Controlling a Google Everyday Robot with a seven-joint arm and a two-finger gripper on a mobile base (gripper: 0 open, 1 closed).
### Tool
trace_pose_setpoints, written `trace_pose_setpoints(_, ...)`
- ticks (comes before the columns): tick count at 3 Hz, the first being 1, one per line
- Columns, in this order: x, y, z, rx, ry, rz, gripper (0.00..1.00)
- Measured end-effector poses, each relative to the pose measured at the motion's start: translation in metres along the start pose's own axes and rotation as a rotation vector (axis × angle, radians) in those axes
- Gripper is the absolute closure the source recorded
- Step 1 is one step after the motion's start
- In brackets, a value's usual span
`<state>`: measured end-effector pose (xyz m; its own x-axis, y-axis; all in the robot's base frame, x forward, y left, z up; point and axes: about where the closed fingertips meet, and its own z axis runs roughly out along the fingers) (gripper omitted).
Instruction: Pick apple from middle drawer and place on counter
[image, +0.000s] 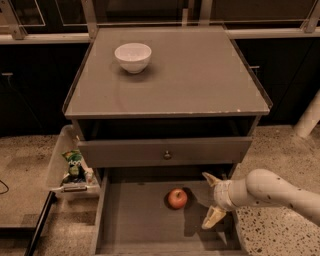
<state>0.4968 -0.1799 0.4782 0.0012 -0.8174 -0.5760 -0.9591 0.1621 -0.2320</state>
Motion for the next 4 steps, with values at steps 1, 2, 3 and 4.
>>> trace_pose_setpoints(1,0.005,0.011,0.024,-0.045,-0.001,-0.013,0.0)
trace_pose_setpoints(2,0.013,0.015,0.057,-0.1,-0.029,0.008,0.0)
trace_pose_setpoints(3,0.013,0.01,0.083,-0.154,-0.093,0.041,0.0)
trace_pose_setpoints(4,0.008,0.002,0.102,-0.21,-0.164,0.063,0.0)
